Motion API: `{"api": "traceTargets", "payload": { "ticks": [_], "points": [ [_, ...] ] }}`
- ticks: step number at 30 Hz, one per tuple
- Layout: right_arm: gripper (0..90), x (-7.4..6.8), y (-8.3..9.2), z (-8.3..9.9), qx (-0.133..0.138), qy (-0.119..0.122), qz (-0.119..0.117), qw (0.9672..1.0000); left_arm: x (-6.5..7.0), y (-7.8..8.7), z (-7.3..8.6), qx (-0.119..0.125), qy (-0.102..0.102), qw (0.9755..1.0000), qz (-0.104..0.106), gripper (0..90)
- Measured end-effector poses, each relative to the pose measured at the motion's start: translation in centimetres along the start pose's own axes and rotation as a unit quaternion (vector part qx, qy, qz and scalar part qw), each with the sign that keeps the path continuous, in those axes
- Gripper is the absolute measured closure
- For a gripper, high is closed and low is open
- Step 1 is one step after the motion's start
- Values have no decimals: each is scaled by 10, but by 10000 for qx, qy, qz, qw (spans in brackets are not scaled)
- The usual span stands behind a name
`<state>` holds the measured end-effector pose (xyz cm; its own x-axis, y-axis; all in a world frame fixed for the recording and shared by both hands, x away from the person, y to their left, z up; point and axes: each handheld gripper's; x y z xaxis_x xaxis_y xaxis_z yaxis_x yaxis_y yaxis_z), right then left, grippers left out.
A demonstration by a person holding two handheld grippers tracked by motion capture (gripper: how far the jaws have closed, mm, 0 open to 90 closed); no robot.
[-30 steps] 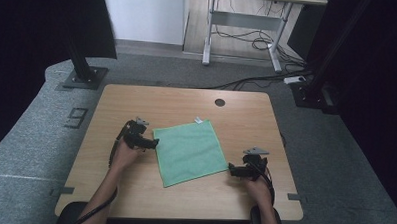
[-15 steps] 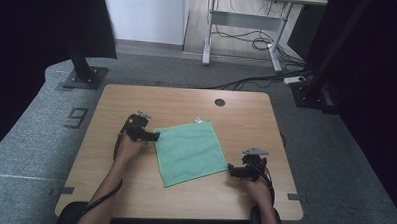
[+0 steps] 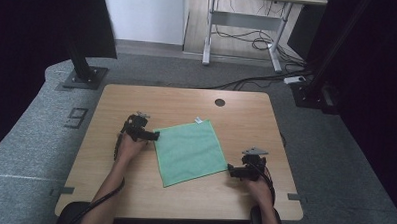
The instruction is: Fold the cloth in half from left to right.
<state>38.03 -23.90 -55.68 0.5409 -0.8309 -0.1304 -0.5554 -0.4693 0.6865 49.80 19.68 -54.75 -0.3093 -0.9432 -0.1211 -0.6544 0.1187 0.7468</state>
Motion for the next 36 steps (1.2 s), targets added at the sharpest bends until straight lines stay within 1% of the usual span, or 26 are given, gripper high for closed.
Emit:
{"api": "traceTargets", "payload": {
  "ticks": [1,5,9,15,19,23,28,36],
  "points": [
    [0,0,0,0,-13,11,-17,10000,-1,0,1,56,-17,10000,33,0],
    [13,0,2,-3,-135,6,-29,9999,-1,0,1,56,-7,10000,24,0],
    [14,-4,4,-5,-239,172,10,9996,0,0,2,55,26,10000,-3,0],
    [14,-17,6,-12,-237,342,-217,9989,0,1,2,51,46,10000,-19,0],
    [13,-29,5,-16,-276,479,-471,9974,1,1,2,51,63,10000,-31,0],
    [10,-43,1,-21,-295,635,-814,9942,1,1,2,48,71,10000,-40,0],
    [7,-63,-5,-26,-333,825,-1185,9890,1,1,3,49,80,9999,-47,0],
    [8,-95,-18,-35,-413,1159,-1525,9806,1,1,3,45,76,9999,-53,0]
  ]
}}
Point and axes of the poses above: each handheld gripper's, and its own axes: y roughly backward along the jaws, z roughly out of its underside, x roughly to its right, and after that the axes turned 10 degrees about -z, right-handed
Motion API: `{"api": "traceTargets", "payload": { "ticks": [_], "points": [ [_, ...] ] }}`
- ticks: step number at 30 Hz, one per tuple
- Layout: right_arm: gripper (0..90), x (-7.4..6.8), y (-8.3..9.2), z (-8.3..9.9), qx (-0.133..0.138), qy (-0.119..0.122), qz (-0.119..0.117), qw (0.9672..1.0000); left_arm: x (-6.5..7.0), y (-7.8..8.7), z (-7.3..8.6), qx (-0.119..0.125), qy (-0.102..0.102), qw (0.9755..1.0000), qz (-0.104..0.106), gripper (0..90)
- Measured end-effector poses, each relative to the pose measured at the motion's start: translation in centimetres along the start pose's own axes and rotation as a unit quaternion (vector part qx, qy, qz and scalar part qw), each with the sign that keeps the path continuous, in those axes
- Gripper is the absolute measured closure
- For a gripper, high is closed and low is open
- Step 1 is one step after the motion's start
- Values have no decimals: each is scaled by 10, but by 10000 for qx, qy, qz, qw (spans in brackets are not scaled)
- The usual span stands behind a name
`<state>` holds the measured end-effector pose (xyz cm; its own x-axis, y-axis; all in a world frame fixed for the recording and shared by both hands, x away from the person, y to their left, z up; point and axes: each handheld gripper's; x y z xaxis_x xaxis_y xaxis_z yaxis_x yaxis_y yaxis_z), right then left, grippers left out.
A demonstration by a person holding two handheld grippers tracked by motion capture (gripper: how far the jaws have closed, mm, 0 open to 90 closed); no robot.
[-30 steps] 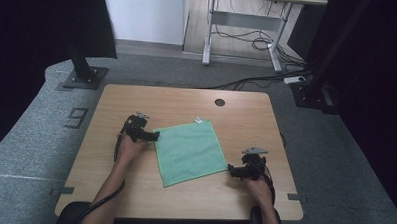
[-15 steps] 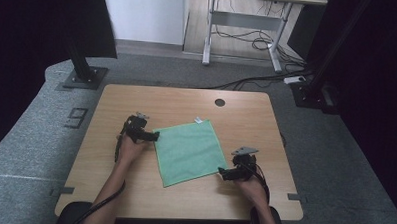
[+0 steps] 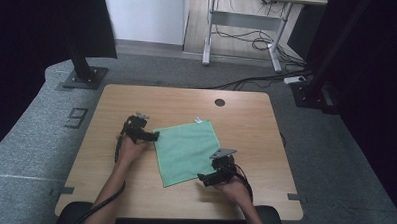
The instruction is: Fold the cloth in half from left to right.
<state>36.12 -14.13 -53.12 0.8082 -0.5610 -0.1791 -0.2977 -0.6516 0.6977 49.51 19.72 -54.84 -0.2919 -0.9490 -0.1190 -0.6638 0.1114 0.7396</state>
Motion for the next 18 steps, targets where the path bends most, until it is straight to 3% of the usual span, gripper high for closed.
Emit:
{"api": "traceTargets", "payload": {
  "ticks": [11,18],
  "points": [
    [30,-31,-26,-21,-88,405,-384,9984,0,0,0,7,5,10000,-7,0],
    [85,-48,-41,-30,-146,514,-617,9967,0,0,0,13,15,10000,-7,0]
  ]
}}
Point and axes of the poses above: each handheld gripper's, and its own axes: y roughly backward along the jaws, z roughly out of its underside, x roughly to its right, and after that the axes turned 10 degrees about -z, right-handed
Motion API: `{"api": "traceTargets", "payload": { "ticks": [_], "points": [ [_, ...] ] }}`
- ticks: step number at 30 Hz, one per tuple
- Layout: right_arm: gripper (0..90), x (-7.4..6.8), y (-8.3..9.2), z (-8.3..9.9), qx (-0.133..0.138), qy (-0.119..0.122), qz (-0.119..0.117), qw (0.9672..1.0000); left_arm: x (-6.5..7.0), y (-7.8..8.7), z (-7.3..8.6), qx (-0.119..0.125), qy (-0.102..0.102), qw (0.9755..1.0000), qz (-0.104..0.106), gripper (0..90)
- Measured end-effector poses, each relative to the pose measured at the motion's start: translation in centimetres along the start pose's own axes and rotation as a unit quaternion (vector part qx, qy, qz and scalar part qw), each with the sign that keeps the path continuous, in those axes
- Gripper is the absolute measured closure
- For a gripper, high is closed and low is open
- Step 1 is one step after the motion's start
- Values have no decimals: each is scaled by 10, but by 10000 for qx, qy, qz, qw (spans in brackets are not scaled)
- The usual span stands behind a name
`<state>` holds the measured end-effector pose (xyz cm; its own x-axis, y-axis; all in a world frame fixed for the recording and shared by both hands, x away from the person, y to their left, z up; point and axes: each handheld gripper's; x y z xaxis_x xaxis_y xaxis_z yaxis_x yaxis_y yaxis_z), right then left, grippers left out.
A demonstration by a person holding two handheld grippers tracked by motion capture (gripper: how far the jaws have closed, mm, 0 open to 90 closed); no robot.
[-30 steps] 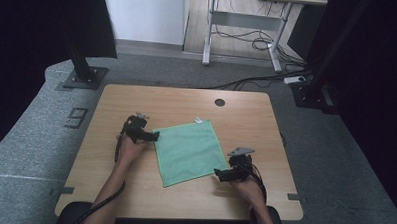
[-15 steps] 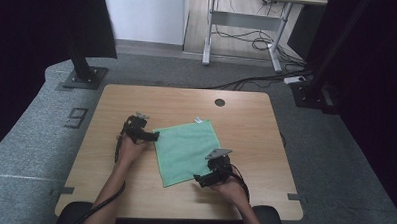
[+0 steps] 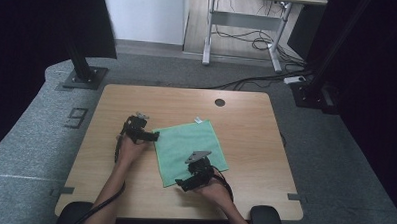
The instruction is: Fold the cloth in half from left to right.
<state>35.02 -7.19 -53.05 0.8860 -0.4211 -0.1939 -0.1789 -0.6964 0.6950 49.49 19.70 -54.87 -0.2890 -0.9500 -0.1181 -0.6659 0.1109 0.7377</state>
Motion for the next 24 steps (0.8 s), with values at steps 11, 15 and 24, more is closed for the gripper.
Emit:
{"api": "traceTargets", "payload": {
  "ticks": [11,15,24],
  "points": [
    [168,-21,-23,-13,-152,209,-218,9994,0,0,0,-10,-12,10000,7,0],
    [237,-28,-27,-17,-174,323,-329,9988,0,0,0,-12,-11,10000,6,0],
    [415,-40,-37,-22,-323,623,-517,9962,0,0,0,-12,-7,10000,4,0]
  ]
}}
Point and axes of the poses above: each handheld gripper's, and its own axes: y roughly backward along the jaws, z roughly out of its underside, x roughly to its right, and after that the axes turned 10 degrees about -z, right-handed
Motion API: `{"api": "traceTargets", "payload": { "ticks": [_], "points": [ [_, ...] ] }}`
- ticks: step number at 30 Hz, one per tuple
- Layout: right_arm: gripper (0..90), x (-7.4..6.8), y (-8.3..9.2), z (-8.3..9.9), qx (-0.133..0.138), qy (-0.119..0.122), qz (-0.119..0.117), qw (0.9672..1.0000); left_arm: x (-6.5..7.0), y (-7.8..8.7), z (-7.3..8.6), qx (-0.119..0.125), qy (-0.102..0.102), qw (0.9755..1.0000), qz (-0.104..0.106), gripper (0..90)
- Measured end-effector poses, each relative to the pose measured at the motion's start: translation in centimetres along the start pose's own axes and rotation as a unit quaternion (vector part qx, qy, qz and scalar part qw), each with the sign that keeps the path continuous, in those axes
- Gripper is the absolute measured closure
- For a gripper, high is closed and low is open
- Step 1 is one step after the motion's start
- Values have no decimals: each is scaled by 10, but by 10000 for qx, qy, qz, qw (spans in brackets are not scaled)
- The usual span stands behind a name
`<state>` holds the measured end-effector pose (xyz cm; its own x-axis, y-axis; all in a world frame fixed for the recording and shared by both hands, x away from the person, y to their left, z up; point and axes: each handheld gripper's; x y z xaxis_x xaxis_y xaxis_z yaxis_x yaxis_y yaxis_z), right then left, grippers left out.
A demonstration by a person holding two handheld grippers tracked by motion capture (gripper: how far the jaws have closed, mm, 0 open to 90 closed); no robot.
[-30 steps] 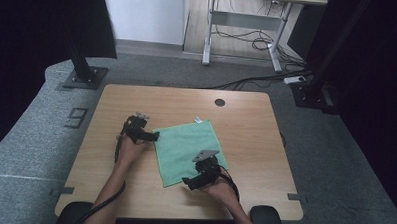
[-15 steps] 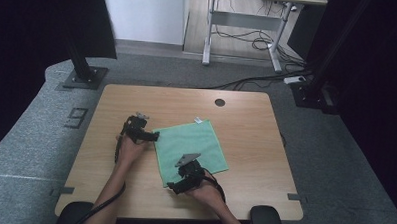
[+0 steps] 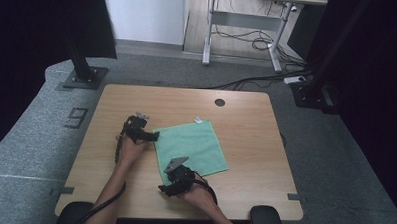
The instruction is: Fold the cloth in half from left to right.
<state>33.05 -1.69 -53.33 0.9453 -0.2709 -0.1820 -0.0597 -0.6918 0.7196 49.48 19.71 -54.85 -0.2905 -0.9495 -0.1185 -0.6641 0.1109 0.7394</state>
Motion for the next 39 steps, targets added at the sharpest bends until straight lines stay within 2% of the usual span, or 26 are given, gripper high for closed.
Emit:
{"api": "traceTargets", "payload": {
  "ticks": [2,5,7,10,13,17,20,24,28,39],
  "points": [
    [460,-2,-2,0,-122,77,27,9999,0,0,0,1,-1,10000,-1,0],
    [527,-4,-4,0,-220,183,200,9994,0,0,0,1,-2,10000,0,0],
    [587,-4,-3,-1,-262,163,247,9992,0,1,0,19,-22,10000,17,0],
    [686,-3,-2,-2,-268,107,285,9992,1,3,2,130,-102,9998,97,54],
    [783,-2,-2,-2,-274,78,349,9990,3,7,4,315,-250,9988,290,209],
    [824,-1,-1,-1,-254,89,389,9989,6,10,6,468,-394,9967,542,471],
    [829,-2,-1,-1,-273,115,416,9987,8,11,6,487,-323,9962,650,645],
    [829,-3,-1,-2,-290,139,395,9987,6,12,7,435,-186,9962,731,802],
    [829,-3,-1,-2,-250,105,276,9993,4,16,9,360,-193,9969,666,857],
    [829,-14,-4,-15,-99,226,-16,9997,-11,40,13,306,-11,9982,513,865]
  ]
}}
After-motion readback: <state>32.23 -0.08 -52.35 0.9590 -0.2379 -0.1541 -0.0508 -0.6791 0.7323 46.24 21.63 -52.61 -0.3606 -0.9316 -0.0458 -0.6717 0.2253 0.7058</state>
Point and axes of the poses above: each handheld gripper's, and its own axes: y roughly backward along the jaws, z roughly out of its underside, x roughly to its right, and after that the axes turned 10 degrees about -z, right-handed
